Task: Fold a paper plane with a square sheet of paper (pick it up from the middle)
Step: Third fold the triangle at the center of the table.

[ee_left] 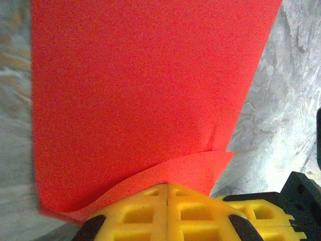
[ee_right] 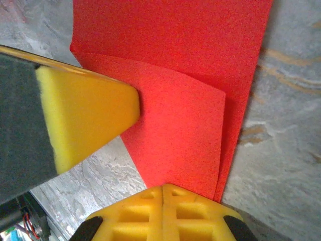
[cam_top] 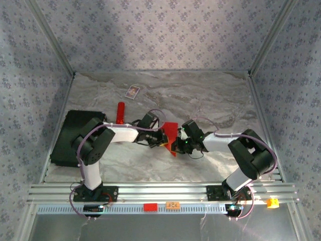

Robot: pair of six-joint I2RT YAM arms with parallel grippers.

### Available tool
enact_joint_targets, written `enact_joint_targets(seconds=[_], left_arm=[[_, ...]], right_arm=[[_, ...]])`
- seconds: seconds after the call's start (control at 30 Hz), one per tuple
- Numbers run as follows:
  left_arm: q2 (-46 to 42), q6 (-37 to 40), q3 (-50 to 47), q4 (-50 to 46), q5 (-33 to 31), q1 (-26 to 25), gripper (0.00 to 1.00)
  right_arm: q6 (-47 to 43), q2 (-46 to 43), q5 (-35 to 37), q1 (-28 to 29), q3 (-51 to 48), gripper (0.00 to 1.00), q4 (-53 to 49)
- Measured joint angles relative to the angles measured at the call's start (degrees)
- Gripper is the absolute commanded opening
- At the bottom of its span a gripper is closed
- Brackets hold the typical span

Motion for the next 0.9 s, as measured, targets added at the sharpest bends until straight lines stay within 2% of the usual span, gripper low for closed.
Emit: enact_joint_targets(seconds=[0.2,0.37,0.67,0.9], left_arm=[[0.0,1.3,-1.9,2.8,3.2,3.5,0.04],[-0.1,2.6,-2.2,2.6,3.4,6.4,0.03],[-1.3,4.5,-2.2,0.2,2.3,8.3,0.04],[-4.4,5.8,-2.1,-2.5,-1.6,9.2,0.04]], right_arm=[[0.0,0.6,0.2,0.1,0.0,0.0,1.6],[0.0,0.6,0.2,0.1,0.0,0.0,1.6],[0.0,0.6,0.2,0.1,0.0,0.0,1.6],[-0.5,0.4,0.2,0.1,0.0,0.0,1.4]])
